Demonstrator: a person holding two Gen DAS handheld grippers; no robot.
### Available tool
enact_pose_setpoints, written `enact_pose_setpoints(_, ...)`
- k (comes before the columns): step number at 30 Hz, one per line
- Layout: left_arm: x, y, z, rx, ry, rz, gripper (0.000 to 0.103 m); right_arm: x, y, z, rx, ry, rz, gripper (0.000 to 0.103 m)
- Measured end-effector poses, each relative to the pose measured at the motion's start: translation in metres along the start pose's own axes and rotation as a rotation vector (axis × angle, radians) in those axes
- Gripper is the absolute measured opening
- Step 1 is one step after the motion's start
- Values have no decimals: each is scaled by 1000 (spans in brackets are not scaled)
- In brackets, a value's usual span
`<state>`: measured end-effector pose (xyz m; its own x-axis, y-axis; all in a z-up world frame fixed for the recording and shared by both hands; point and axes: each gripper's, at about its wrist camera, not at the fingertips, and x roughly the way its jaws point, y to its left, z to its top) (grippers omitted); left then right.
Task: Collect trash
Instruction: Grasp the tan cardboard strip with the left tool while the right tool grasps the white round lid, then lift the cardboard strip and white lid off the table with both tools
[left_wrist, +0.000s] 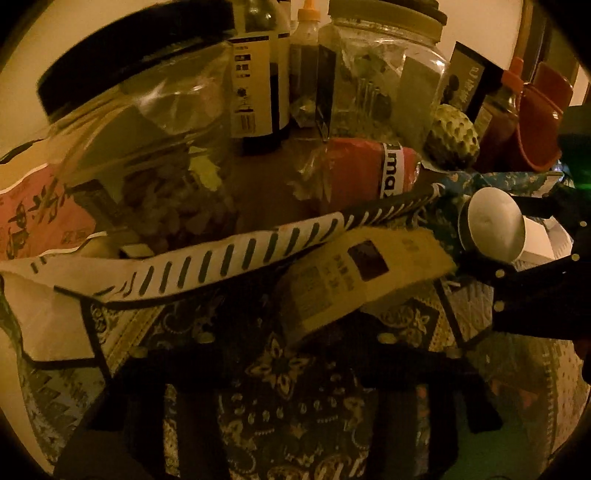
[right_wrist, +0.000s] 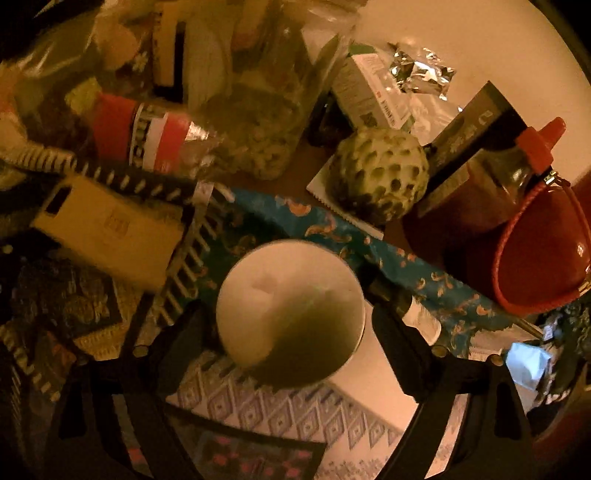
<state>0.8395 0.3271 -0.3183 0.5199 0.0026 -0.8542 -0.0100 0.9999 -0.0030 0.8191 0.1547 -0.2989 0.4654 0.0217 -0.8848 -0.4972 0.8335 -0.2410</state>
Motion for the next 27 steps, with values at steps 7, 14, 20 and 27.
enact_pose_setpoints(7,7,-4,7,-16,12,9,5,-3,-7,-4,72,-16,74,73)
enact_pose_setpoints(14,-27,-4,6,-65,-17,-20,1,-49,-24,-24,198,-75,179,73)
enact_pose_setpoints(20,-77,-19,3,-75,-87,-19,0,-100,-55,-49,326,-128,263,73)
enact_pose_setpoints(27,-144,-52,-2,-84,-191,-21,0,-166,-91,-82,401,-243,280,73)
